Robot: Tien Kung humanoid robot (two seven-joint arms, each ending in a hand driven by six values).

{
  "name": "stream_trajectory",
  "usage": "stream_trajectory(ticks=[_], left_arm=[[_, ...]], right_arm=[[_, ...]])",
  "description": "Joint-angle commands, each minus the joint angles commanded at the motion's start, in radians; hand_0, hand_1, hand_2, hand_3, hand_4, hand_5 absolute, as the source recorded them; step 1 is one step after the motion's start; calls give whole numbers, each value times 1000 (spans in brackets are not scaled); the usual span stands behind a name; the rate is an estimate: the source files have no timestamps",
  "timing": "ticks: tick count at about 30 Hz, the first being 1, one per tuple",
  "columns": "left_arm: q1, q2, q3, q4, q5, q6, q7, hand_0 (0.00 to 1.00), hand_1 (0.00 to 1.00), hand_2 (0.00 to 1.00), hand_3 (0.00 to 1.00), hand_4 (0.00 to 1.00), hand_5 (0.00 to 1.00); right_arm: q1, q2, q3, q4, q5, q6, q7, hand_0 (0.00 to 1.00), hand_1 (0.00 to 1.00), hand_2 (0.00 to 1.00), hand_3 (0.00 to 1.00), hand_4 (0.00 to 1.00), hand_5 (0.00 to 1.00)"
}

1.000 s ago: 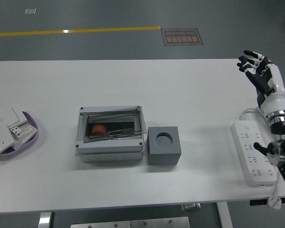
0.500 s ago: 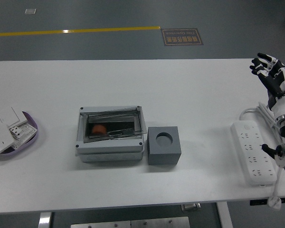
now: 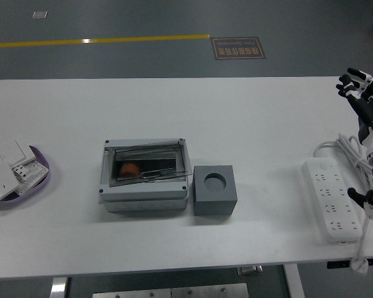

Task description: Pick up the cylinder from the cube,place it in the box,flap close box

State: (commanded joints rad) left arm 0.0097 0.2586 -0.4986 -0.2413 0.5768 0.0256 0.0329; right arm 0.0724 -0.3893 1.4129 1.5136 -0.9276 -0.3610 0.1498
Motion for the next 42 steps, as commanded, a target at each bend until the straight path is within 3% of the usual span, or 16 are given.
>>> stream_trajectory(ticks=[42], left_arm=[[-31, -1, 20, -3, 2, 3, 0, 596, 622, 614, 631, 680, 247]], right_arm=[[-2, -1, 30, 4, -7, 0, -2, 726, 646, 646, 660, 695, 370]])
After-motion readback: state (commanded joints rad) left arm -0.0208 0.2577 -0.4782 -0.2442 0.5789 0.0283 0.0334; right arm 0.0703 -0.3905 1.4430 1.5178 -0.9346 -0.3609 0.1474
